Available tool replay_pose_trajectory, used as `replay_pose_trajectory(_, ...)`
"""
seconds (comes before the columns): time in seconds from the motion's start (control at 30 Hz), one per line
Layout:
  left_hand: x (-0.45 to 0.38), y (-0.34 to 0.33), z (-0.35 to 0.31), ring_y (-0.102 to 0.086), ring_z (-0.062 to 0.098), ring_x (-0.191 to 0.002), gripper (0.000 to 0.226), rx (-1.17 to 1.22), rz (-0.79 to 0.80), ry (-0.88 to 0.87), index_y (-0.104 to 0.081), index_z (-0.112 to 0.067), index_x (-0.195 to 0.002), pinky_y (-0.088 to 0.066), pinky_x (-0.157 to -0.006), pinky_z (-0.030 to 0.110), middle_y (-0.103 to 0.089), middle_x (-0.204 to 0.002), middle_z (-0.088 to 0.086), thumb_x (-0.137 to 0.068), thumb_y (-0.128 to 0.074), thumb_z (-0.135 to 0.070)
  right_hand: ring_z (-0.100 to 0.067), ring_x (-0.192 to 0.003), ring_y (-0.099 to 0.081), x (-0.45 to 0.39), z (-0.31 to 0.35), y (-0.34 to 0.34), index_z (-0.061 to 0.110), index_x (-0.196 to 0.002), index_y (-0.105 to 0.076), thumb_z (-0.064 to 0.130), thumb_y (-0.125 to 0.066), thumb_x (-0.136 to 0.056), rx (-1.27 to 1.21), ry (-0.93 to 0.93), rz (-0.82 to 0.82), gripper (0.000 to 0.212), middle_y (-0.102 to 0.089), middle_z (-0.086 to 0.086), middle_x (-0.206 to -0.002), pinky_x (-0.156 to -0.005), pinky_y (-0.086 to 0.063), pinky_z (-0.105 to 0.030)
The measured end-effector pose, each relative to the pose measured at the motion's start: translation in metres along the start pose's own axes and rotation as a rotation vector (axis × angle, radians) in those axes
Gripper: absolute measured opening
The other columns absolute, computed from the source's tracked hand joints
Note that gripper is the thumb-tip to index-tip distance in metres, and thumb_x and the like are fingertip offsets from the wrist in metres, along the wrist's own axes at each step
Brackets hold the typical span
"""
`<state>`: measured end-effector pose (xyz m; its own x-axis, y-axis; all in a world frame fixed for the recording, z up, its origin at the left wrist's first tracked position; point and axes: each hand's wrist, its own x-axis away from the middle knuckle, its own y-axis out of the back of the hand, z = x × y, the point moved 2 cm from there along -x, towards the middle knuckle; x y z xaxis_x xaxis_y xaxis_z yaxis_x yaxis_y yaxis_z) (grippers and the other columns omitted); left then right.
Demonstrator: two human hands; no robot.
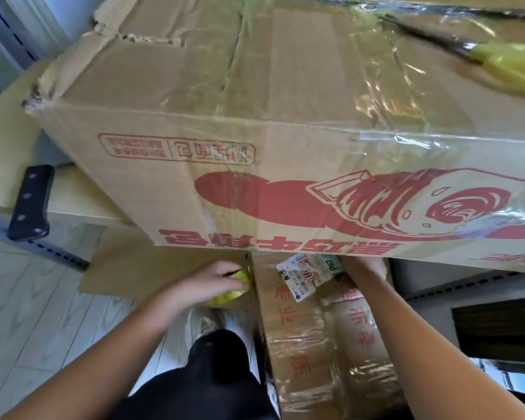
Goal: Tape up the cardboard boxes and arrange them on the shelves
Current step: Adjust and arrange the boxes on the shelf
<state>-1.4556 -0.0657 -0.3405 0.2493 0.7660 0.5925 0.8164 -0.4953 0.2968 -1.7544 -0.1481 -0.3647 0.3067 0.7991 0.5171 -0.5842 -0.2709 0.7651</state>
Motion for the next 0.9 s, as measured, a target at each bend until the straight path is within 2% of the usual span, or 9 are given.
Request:
replay_pose_trajectory(0.07, 0.010, -0.001, -0.022, -0.058, 0.011, -0.079, 0.032, -0.033, 0.113, -0.063, -0.068, -0.010, -0.097, -0.039, -0.075, 0.030, -0.064, -0.084, 0.004, -0.077, -0.065, -0.035, -0.025, -0.099, -0.061, -0.011, -0.010, 0.005, 0.021, -0.111, -0.061, 0.041, -0.061, -0.092, -0.147, 0.008, 0.054, 0.027, -0.065, -0.007, -0.113, -0.085, -0.049, -0.034)
replay_pose_trajectory(0.2, 0.036, -0.011, -0.055, -0.058, 0.000, -0.070, 0.003, -0.057, 0.139, -0.157, -0.070, -0.015, -0.090, -0.039, -0.066, 0.016, -0.066, -0.075, -0.013, -0.090, -0.067, -0.014, -0.017, -0.074, -0.061, -0.010, -0.022, 0.021, 0.021, -0.082, -0.058, 0.024, -0.069, -0.088, -0.573, -0.015, 0.112, 0.013, -0.064, -0.005, -0.085, -0.072, -0.053, -0.036)
replay_pose_trajectory(0.3, 0.050, -0.017, -0.074, -0.066, 0.000, -0.086, 0.012, 0.095, 0.039, -0.188, -0.073, -0.022, -0.095, -0.046, -0.075, 0.013, -0.074, -0.093, -0.012, -0.084, -0.073, -0.027, -0.029, -0.088, -0.067, -0.072, -0.092, -0.028, 0.021, -0.088, -0.069, 0.057, -0.057, -0.073, -0.561, -0.063, 0.147, 0.040, -0.072, -0.011, -0.096, -0.085, -0.056, -0.053)
replay_pose_trajectory(0.37, 0.047, -0.026, -0.088, -0.066, -0.003, -0.093, 0.025, 0.199, 0.000, -0.192, -0.071, -0.024, -0.100, -0.048, -0.082, 0.011, -0.074, -0.101, -0.015, -0.076, -0.073, -0.030, -0.034, -0.092, -0.066, -0.102, -0.130, -0.063, 0.017, -0.091, -0.072, 0.062, -0.051, -0.080, -0.506, -0.084, 0.199, 0.050, -0.071, -0.015, -0.093, -0.091, -0.053, -0.056)
replay_pose_trajectory(0.5, 0.034, -0.042, -0.114, -0.066, 0.002, -0.096, 0.039, 0.144, 0.000, -0.099, -0.070, -0.030, -0.097, -0.050, -0.088, 0.018, -0.074, -0.098, -0.017, -0.067, -0.078, -0.054, -0.031, -0.099, -0.062, -0.011, -0.058, 0.001, 0.004, -0.112, -0.068, 0.040, -0.050, -0.098, -0.236, -0.107, 0.146, 0.043, -0.068, -0.015, -0.110, -0.080, -0.047, -0.030)
replay_pose_trajectory(0.57, 0.028, -0.043, -0.128, -0.062, 0.006, -0.107, 0.051, 0.019, 0.024, -0.027, -0.073, -0.032, -0.097, -0.043, -0.098, 0.026, -0.070, -0.112, -0.017, -0.066, -0.069, -0.073, -0.033, -0.112, -0.059, 0.005, -0.035, 0.030, 0.003, -0.120, -0.063, 0.027, -0.053, -0.098, -0.340, -0.061, 0.078, 0.034, -0.063, -0.016, -0.120, -0.084, -0.043, -0.031)
replay_pose_trajectory(0.67, 0.024, -0.053, -0.153, -0.047, 0.013, -0.124, 0.059, -0.120, 0.148, 0.041, -0.068, -0.026, -0.077, -0.026, -0.110, 0.039, -0.056, -0.134, -0.010, -0.076, -0.046, -0.080, -0.027, -0.101, -0.057, 0.028, -0.008, 0.046, 0.018, -0.103, -0.063, 0.021, -0.057, -0.092, -0.653, 0.131, 0.098, 0.013, -0.064, -0.007, -0.105, -0.091, -0.041, -0.037)
replay_pose_trajectory(0.8, 0.026, -0.064, -0.166, -0.059, 0.004, -0.098, 0.062, -0.122, 0.075, -0.017, -0.064, -0.011, -0.090, -0.034, -0.095, 0.029, -0.069, -0.095, -0.002, -0.085, -0.049, -0.071, -0.030, -0.128, -0.048, 0.065, 0.000, 0.042, 0.010, -0.134, -0.054, 0.025, -0.040, -0.104, -0.489, 0.233, 0.098, 0.036, -0.054, -0.013, -0.139, -0.094, -0.036, -0.027)
replay_pose_trajectory(0.9, 0.031, -0.071, -0.163, -0.065, 0.001, -0.080, 0.049, 0.022, 0.112, -0.079, -0.064, -0.007, -0.093, -0.045, -0.083, 0.019, -0.068, -0.083, 0.003, -0.092, -0.054, -0.055, -0.033, -0.120, -0.054, 0.068, -0.014, 0.042, 0.022, -0.131, -0.054, 0.045, -0.032, -0.103, -0.326, 0.229, 0.034, 0.042, -0.059, -0.012, -0.132, -0.092, -0.042, -0.035)
